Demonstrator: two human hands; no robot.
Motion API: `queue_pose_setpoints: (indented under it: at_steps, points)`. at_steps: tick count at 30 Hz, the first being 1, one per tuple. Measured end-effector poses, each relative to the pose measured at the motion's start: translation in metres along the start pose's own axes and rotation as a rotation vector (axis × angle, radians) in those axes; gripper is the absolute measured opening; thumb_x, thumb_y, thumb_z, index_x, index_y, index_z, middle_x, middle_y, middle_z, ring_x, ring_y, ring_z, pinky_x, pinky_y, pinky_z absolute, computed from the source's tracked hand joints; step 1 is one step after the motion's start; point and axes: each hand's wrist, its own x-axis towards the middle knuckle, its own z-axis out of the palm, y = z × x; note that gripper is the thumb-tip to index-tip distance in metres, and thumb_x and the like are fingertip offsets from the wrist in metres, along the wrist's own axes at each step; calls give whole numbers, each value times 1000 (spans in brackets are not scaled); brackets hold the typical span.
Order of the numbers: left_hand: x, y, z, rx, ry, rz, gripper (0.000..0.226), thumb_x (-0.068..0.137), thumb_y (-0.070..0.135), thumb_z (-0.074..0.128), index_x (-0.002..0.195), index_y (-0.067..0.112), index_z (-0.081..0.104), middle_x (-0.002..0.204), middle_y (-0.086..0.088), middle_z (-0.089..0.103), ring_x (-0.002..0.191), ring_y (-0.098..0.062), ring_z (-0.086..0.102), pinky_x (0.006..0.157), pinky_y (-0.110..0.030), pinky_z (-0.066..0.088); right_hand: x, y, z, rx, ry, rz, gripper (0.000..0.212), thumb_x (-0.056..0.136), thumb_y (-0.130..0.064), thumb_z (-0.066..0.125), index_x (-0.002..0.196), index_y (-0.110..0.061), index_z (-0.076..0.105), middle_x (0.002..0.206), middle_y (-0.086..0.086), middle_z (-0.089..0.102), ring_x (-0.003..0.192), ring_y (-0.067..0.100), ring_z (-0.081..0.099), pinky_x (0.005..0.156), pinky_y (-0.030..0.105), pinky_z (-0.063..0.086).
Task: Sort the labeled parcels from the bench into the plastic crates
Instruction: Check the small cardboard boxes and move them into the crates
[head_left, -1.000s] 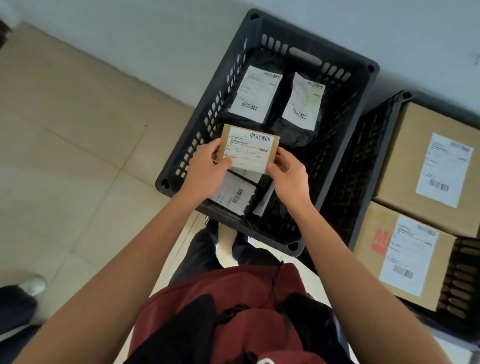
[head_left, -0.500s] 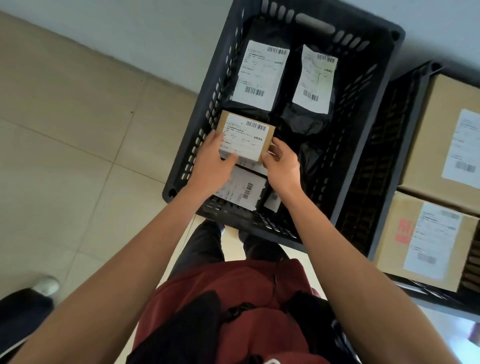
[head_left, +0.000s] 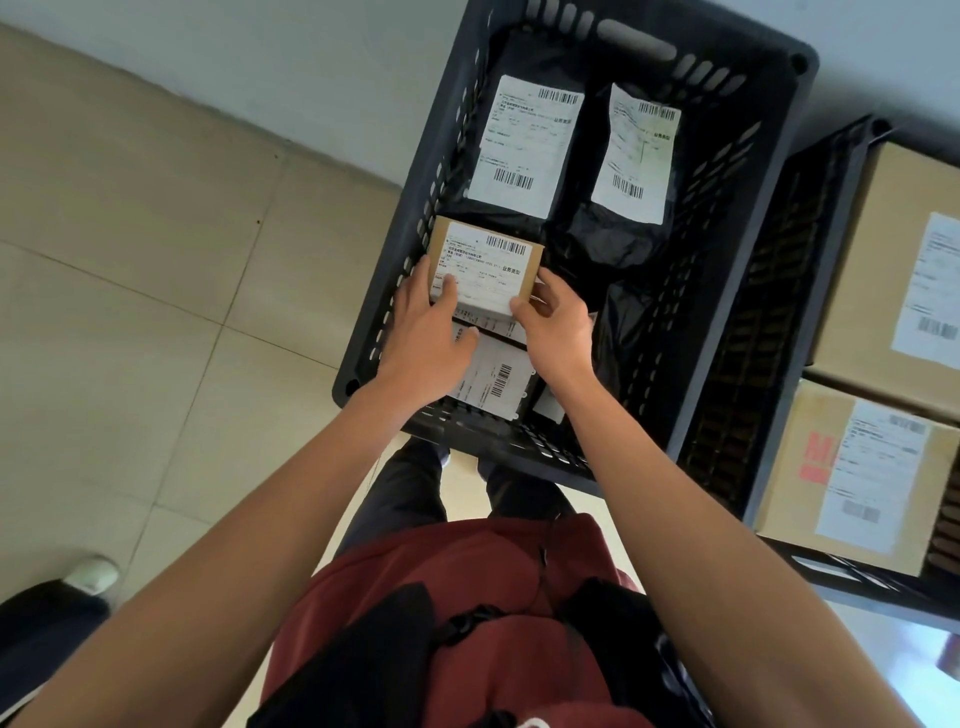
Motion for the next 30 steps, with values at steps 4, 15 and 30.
queue_pose_setpoints:
  at_steps: [4,15,30]
  points:
    - [2,-1,-6,-52,-4,41,76,103,28,62,165,13,21,174,-1,0,158,-24,3,126,-49,26,1,-1,0,2,29,-22,43,101,-9,62,141,-23,60,123,-18,67,107,-6,62,77,5,48]
    - [3,3,-8,156,-110,-16,83,105,37,55,166,13,5,173,-10,-18,160,-30,-12,126,-56,15,9,4,7,-10,-1,-61,43,100,-7,61,138,-28,64,128,-14,72,120,0,64,103,26,55]
    - [-5,-8,-7,158,-21,42,75,104,35,55,165,13,18,175,1,-7,160,-22,4,114,-42,46,12,5,1,13,-28,-44,46,100,-9,64,141,-30,62,127,-17,71,115,-3,66,98,18,54]
